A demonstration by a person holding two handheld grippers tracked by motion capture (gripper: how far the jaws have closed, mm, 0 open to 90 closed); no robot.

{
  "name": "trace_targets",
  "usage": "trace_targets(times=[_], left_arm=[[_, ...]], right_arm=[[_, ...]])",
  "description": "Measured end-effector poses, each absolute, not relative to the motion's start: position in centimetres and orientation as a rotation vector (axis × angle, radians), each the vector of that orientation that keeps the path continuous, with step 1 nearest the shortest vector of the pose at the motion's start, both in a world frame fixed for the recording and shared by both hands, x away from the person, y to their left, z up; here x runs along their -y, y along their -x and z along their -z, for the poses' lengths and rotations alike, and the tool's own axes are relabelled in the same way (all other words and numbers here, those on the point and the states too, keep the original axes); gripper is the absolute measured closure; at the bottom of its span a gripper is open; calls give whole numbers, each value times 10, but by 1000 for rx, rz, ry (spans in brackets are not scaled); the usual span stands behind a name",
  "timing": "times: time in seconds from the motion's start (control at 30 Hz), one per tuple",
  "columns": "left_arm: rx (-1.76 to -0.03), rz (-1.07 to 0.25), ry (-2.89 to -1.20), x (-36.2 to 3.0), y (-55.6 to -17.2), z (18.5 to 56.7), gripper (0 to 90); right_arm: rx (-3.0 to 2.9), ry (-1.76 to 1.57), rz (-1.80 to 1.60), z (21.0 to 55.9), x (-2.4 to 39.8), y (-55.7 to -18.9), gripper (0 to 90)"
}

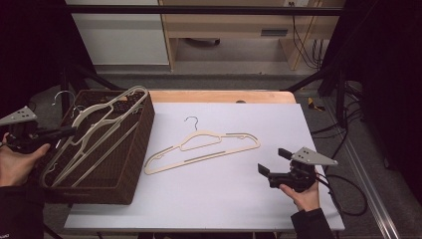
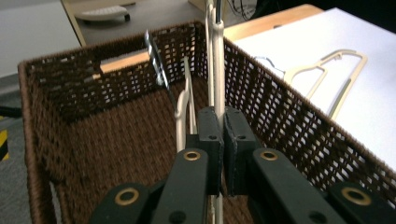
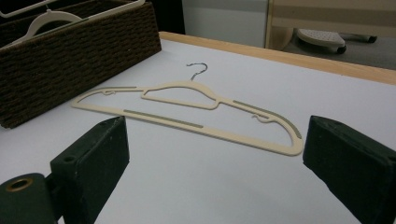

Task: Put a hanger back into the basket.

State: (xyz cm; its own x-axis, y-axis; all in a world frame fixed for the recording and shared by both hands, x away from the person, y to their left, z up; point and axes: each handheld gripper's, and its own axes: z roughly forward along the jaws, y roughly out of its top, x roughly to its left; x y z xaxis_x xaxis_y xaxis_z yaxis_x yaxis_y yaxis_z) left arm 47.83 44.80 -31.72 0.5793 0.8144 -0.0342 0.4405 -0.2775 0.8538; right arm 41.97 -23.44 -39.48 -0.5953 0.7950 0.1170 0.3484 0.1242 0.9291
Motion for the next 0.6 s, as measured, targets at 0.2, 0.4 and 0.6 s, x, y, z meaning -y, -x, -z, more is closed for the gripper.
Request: trace_targets(times=[0.2,0.4,0.6], left_arm=[[-1005,-502,-1959,-445,-478,324,869],[-1096,-491,-2050,-426,-488,350,868],[-1230,-514,-2007,-425,-498,375,851]], right_arm=[[-2003,-1106,-1466,396,234,-420,73],[-2015,-1102,-1462,396,234,-421,71],[-2013,-1109,-1459,397,233,-421,70]])
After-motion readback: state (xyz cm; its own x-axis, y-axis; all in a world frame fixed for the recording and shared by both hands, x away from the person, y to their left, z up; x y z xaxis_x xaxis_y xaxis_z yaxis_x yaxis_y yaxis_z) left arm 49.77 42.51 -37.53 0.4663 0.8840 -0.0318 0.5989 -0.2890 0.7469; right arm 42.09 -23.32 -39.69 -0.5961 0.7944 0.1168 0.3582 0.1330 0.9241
